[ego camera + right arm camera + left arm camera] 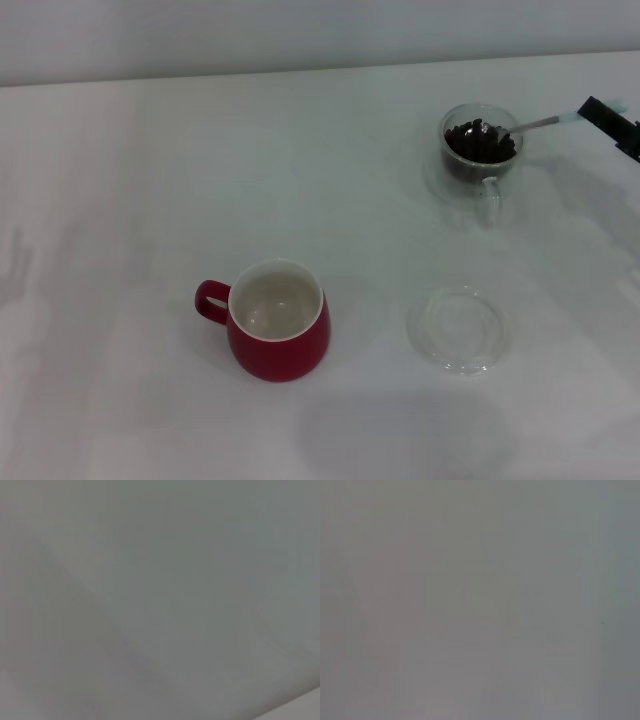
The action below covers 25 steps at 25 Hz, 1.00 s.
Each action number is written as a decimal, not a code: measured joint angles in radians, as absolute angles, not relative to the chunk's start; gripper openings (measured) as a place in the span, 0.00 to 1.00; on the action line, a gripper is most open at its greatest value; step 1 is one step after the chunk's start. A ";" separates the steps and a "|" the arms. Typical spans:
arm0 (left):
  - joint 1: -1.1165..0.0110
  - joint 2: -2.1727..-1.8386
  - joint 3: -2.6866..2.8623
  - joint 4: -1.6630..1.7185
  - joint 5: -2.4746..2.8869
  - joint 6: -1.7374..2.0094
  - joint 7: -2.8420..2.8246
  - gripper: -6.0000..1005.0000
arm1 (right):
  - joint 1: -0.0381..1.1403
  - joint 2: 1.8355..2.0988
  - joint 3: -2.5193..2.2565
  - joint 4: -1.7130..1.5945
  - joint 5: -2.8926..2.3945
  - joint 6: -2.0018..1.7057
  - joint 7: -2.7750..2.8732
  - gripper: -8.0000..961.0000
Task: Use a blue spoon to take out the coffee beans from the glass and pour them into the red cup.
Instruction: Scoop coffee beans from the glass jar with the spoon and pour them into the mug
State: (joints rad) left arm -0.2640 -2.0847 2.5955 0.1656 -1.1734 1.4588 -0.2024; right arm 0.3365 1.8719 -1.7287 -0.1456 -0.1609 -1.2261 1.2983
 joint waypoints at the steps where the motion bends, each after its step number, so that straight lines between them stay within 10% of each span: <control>1: -0.264 -2.085 2.595 0.166 -1.173 1.459 -0.202 0.72 | 0.337 1.871 -1.729 -0.148 -0.161 -1.227 1.304 0.16; 25: -0.258 -2.086 2.595 0.166 -1.173 1.457 -0.208 0.72 | 0.363 1.832 -1.731 -0.154 -0.269 -1.181 1.469 0.16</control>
State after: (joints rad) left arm -0.2576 -2.0863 2.5955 0.1659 -1.1735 1.4572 -0.2078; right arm 0.3627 1.8322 -1.7312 -0.1536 -0.2688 -1.1808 1.4686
